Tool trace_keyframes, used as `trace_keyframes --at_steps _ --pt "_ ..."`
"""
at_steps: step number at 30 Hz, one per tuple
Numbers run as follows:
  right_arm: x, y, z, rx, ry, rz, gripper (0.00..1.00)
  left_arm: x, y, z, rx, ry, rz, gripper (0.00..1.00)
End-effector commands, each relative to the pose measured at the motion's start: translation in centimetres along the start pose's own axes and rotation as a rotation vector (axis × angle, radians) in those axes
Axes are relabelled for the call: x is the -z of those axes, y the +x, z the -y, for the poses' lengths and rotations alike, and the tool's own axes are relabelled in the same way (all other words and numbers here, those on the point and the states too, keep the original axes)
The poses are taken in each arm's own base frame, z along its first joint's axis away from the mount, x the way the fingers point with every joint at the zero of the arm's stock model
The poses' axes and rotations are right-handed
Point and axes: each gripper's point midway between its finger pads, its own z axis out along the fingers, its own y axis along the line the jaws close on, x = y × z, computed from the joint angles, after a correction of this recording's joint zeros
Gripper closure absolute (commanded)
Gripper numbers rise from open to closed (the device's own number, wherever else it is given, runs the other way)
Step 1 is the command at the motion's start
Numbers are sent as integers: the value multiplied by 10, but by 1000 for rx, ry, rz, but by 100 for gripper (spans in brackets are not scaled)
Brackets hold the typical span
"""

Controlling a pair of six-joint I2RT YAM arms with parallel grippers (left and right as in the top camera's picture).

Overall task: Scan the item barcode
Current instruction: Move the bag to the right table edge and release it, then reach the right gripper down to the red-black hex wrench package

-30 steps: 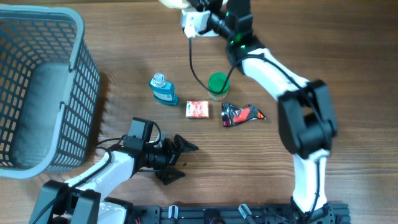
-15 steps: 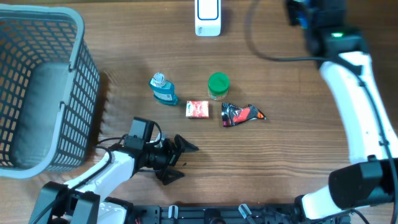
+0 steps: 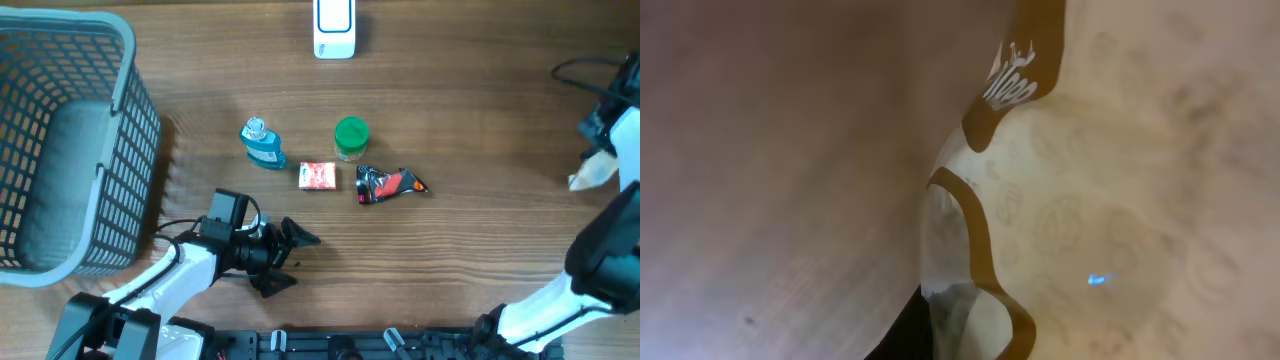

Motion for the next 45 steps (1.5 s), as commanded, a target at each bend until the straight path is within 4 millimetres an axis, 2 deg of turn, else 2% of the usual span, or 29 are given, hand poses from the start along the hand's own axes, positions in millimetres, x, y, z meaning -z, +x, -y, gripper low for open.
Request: trace_keyframes --at_steps 1,2,3,4,5,7,8,9,11,13,15,16,17,18,20,22,23,24,26,27,29,30,31,33,37,40,45 --pt "-4 7 -13 -42 9 -7 83 0 -36 -61 -13 -227 222 0" --pt "-3 8 -13 -40 12 -10 80 0 -36 -61 -13 -227 222 0" --pt "-3 9 -13 -48 13 -15 63 0 -36 -61 -13 -227 222 0" --pt "-3 11 -12 -71 16 -22 37 0 -36 -61 -13 -227 223 0" --pt "-3 13 -12 -86 19 -30 23 0 -36 -61 -14 -227 223 0" --pt "-2 18 -13 -127 25 -47 19 0 -37 -61 -16 -229 225 0" --pt "0 20 -11 -137 38 -48 8 0 -37 -61 -15 -229 225 0" --pt "4 20 -10 -145 70 -35 4 0 -36 -61 -15 -230 224 0" --pt "26 11 -15 -123 99 41 0 0 -36 -62 -11 -234 222 0" --pt "65 -7 -29 -101 76 152 0 0 -36 -62 -11 -234 222 0" --pt "122 -32 -52 -64 -4 288 0 0 -35 -63 -13 -237 219 0" --pt "158 -45 -67 -34 -71 362 0 -1 -34 -63 -25 -239 217 0" --pt "196 -53 -84 18 -149 428 0 -1 -34 -62 -45 -240 214 0" --pt "222 -55 -96 73 -202 467 0 -1 -34 -63 -45 -241 215 0" --pt "281 -40 -134 259 -377 539 0 -1 -35 -61 -50 -235 218 0" --pt "312 -6 -163 484 -506 552 0 -1 -37 -58 -75 -226 220 0" --pt "326 20 -180 659 -575 554 0 -2 -36 -55 -101 -215 212 0" --pt "332 42 -190 753 -630 527 0 -2 -36 -54 -115 -212 207 0" --pt "333 91 -197 893 -740 389 0 -3 -35 -53 -125 -208 203 0" --pt "335 125 -196 998 -829 285 0 -3 -35 -53 -125 -208 203 0" --pt "356 190 -186 1248 -1089 107 0 -3 -36 -52 -128 -206 205 0" --pt "365 209 -178 1346 -1193 70 0 -3 -36 -52 -130 -204 206 0" --pt "370 221 -172 1413 -1250 48 0 -3 -36 -51 -132 -202 208 0" --pt "365 230 -170 1435 -1268 15 0 -3 -38 -48 -148 -191 214 0" --pt "320 262 -170 1504 -1240 -118 0 -3 -40 -44 -179 -179 221 0" --pt "290 275 -187 1515 -1237 -140 0 -3 -40 -43 -179 -178 221 0" --pt "252 292 -211 1588 -1231 -212 2 -3 -40 -44 -179 -178 221 0"
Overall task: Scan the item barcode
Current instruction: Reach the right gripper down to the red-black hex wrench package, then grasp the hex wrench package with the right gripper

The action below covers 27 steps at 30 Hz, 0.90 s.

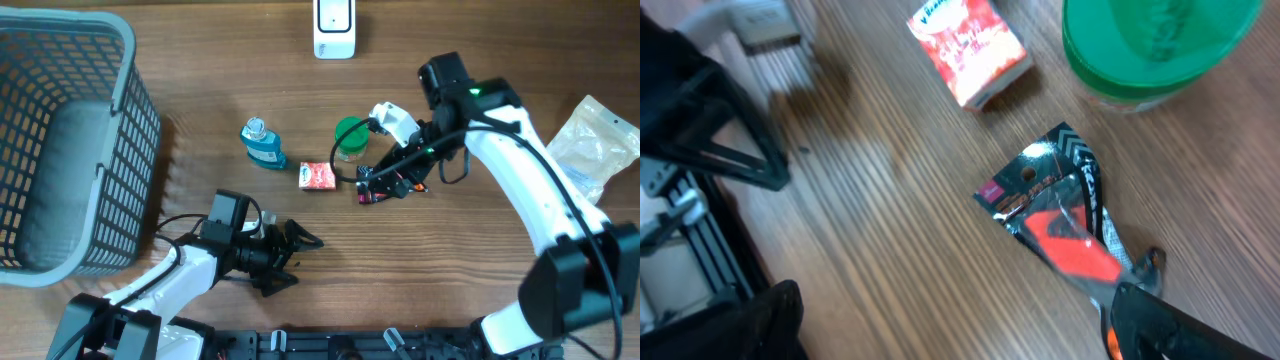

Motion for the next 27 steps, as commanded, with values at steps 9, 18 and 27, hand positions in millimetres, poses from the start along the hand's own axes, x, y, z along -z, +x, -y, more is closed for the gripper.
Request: trace_keyframes --at_steps 9,18,27 --pt "-77 39 39 -6 -72 -221 10 1 -39 -54 -59 -222 229 0" --pt "-66 52 69 -109 -11 -211 12 1 -39 -54 -59 -224 231 0" --pt "-64 50 57 -157 -87 -179 19 1 -39 -54 -59 -225 231 0"
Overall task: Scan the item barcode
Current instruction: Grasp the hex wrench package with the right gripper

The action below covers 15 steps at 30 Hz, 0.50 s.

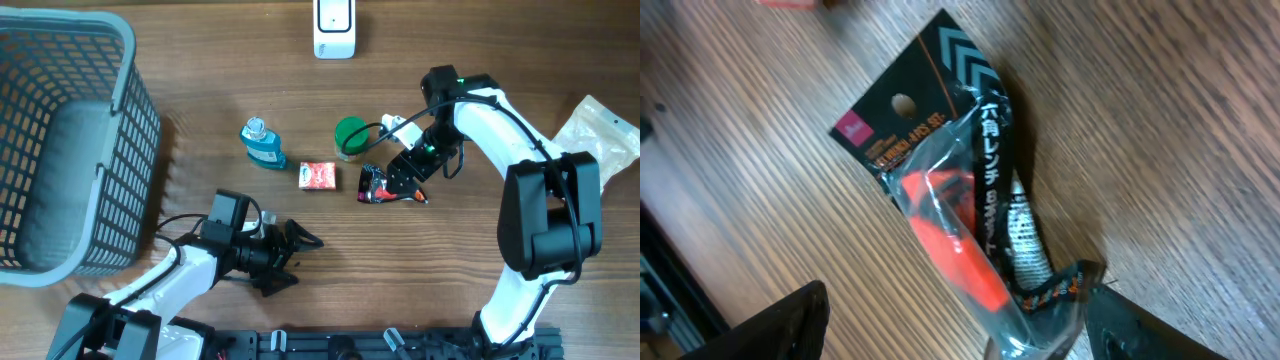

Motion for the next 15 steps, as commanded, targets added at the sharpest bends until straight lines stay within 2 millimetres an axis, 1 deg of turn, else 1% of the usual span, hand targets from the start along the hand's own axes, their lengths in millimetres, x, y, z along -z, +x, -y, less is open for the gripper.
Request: trace_keyframes --at_steps 1,2,6,8,11,13,15 --pt "-5 -1 -8 -11 -50 11 20 1 -39 -54 -58 -226 232 0" --pt "-5 -1 -8 -11 -50 12 23 1 -39 -54 -58 -226 231 0" --pt "-9 2 -8 -13 -53 8 25 1 -39 -54 -58 -226 231 0" --pt "-15 4 -7 -14 -53 9 23 1 -39 -54 -58 -226 231 0" --pt "-23 12 -9 -26 -65 -7 23 1 -39 -54 -59 -225 232 0" --pt "-24 12 -8 -31 -61 -3 24 1 -39 -54 -59 -226 232 0" --pt "-24 8 -5 -51 -49 12 31 2 -40 -55 -58 -230 237 0"
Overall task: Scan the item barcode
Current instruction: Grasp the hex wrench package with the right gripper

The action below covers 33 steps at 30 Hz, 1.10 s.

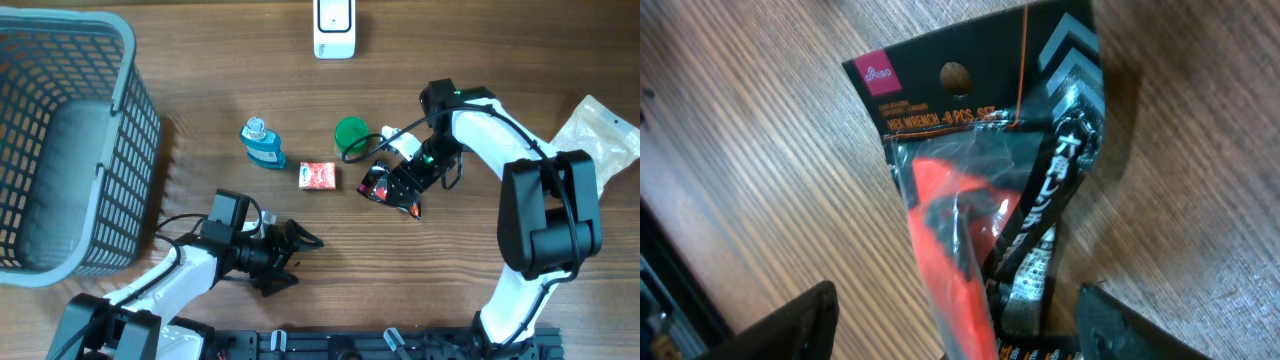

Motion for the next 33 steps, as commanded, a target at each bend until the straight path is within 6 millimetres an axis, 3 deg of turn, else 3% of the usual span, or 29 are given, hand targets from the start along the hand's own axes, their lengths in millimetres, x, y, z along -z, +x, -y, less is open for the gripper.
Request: trace_keyframes --at_steps 1,7,9,12,19,22,29,33 --pt "-3 -6 -1 -36 -13 23 36 2 -40 -55 -56 -230 237 0" --pt "-3 -12 4 -91 3 49 70 2 -40 -55 -56 -230 238 0" --pt "-3 -12 4 -97 2 47 70 2 -40 -55 -56 -230 237 0" --pt "-3 -9 1 -105 -7 33 56 2 -40 -55 -56 -230 237 0" --pt "-20 7 -4 -157 -38 7 56 2 -40 -55 -56 -230 237 0" --pt "-29 13 -3 -158 -43 7 64 2 -40 -55 -56 -230 237 0" --pt "-29 3 4 -175 -16 48 76 2 -40 -55 -55 -230 237 0" --pt "-28 -2 7 -185 -5 67 78 2 -40 -55 -56 -230 238 0"
